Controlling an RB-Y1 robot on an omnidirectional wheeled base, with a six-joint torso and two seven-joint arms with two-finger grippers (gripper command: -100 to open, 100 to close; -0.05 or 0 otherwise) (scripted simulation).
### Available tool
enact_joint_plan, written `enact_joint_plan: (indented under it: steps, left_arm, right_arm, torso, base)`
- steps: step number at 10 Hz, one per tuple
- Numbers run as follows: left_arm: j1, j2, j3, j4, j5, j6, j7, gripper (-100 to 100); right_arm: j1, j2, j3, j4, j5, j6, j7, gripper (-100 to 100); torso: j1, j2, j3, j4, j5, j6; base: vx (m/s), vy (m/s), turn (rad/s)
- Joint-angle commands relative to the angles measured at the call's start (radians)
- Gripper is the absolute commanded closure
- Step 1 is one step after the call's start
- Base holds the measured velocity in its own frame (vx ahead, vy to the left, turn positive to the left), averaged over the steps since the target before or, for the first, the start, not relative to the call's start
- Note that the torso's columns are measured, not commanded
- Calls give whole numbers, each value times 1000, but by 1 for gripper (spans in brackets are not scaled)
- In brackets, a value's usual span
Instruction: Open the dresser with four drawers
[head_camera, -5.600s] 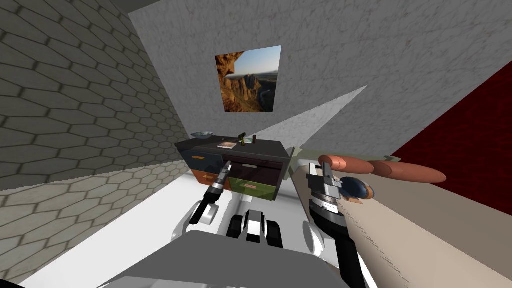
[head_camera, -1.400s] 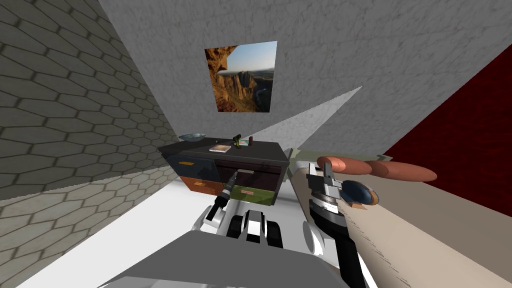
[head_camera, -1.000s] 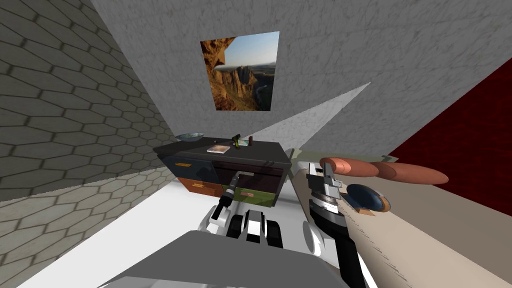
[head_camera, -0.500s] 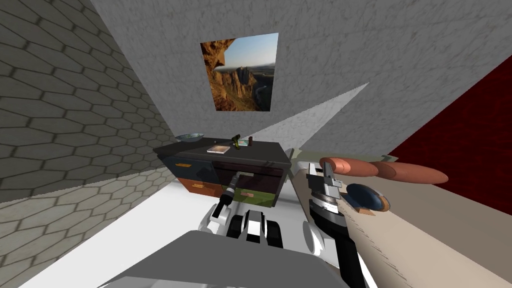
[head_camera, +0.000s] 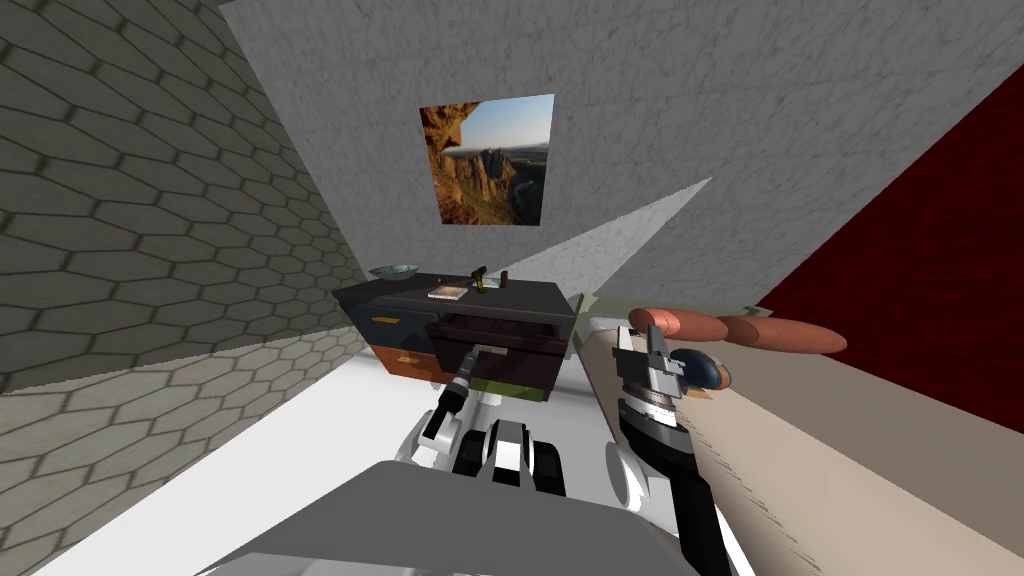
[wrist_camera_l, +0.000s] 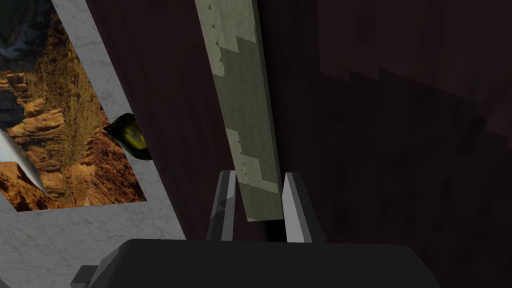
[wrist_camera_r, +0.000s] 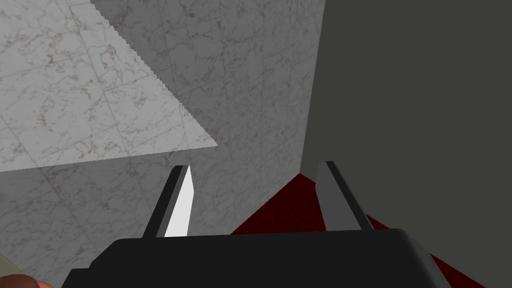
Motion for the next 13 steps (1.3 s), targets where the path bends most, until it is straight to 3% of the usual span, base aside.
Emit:
enact_joint_plan:
  steps: [1, 4, 5, 13]
  left_arm:
    - [14, 3, -7, -16, -2, 0, 1, 100]
    - [21, 3, -12, -23, -3, 0, 2, 100]
    - [12, 3, -13, -57, -3, 47, 5, -100]
    - [-36, 6, -17, -200, -4, 236, 15, -100]
  right_arm:
    - [0, 0, 0, 0, 0, 0, 0, 0]
    - [0, 0, 0, 0, 0, 0, 0, 0]
    - [0, 0, 0, 0, 0, 0, 0, 0]
    - [0, 0, 0, 0, 0, 0, 0, 0]
  torso:
    - [-1, 4, 2, -1, 1, 0]
    - [0, 5, 2, -1, 1, 0]
    - [0, 0, 0, -1, 0, 1]
    - [-2, 7, 3, 2, 0, 1]
  base:
    - [-189, 3, 19]
    - [-139, 8, 9]
    - [-43, 5, 4]
    - [-38, 6, 3]
